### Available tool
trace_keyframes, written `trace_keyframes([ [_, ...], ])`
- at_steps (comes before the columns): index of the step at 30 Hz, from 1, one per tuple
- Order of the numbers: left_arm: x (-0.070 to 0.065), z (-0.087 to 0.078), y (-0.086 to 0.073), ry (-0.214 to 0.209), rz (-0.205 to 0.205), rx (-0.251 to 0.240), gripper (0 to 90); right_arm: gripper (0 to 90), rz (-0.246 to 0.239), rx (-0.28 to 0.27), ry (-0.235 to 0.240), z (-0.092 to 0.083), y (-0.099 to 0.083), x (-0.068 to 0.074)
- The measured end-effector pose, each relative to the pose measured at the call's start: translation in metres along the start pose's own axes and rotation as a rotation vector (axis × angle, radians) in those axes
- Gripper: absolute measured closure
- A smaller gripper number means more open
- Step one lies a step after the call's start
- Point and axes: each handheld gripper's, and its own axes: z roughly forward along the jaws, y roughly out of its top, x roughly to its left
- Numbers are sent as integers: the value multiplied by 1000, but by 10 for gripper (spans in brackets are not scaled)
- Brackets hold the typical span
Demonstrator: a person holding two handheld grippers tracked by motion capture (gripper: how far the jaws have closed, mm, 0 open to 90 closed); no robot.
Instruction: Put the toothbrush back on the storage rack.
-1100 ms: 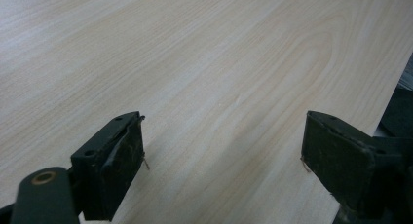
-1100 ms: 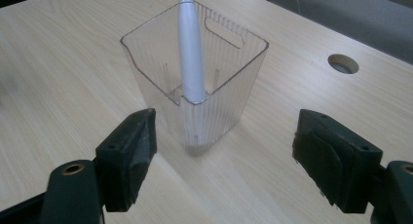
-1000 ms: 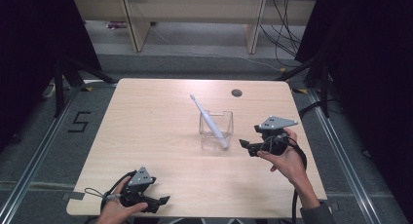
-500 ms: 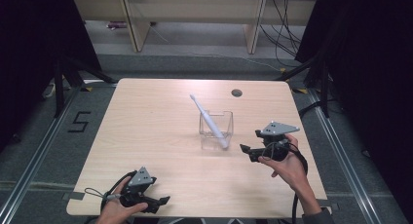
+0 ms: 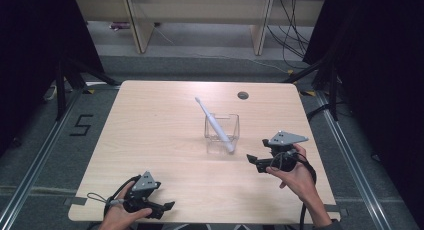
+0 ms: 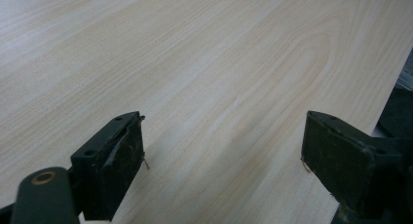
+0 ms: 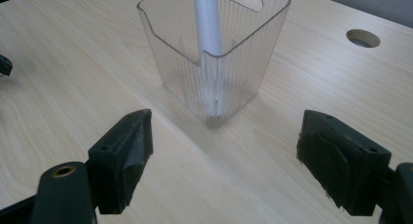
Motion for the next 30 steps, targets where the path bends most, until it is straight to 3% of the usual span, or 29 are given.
trace_keyframes([
  [2, -2, 0, 0, -12, -18, -16, 149, 208, -3, -7, -6, 0, -2, 0],
  [5, 0, -1, 0, 1, 6, -1, 149, 207, -1, -4, 0, 2, -5, 2],
  [8, -1, -1, 0, -8, -1, -4, 149, 201, -7, -4, 6, 3, -9, 5],
  [11, 0, 0, 0, 0, -1, -2, 149, 191, -3, -8, 45, 4, -12, 8],
  [12, -2, 1, 0, -11, -18, -11, 149, 190, -20, -13, 46, 3, -13, 8],
  [16, 0, 0, 0, 2, 3, 0, 149, 187, 8, -3, 47, 3, -18, 11],
  [17, 0, 0, 0, 1, 2, -1, 149, 187, -14, -17, 43, 4, -19, 11],
  [18, -1, 0, 0, -3, -12, -4, 149, 186, 8, -1, 51, 4, -21, 13],
  [20, -2, 0, 0, -12, -18, -17, 149, 187, -10, -5, 54, 5, -23, 12],
  [21, 0, 0, 0, 0, 0, -3, 149, 187, 16, 4, 54, 4, -24, 14],
  [22, 0, 0, 0, 1, 1, 0, 149, 187, -11, 2, 64, 6, -25, 12],
  [26, -2, 0, 0, -11, -18, -18, 149, 186, 30, 12, 65, 5, -31, 16],
  [27, -2, 0, 0, -10, -18, -17, 149, 186, -13, 2, 70, 6, -31, 13],
  [28, 0, -1, 0, 0, 1, -5, 149, 186, 7, 2, 67, 6, -33, 15],
  [29, 0, -1, 0, -2, -3, -7, 149, 186, -12, 0, 57, 5, -33, 14],
  [30, 0, -1, 0, -2, -3, -7, 149, 187, 4, 0, 56, 4, -35, 14],
])
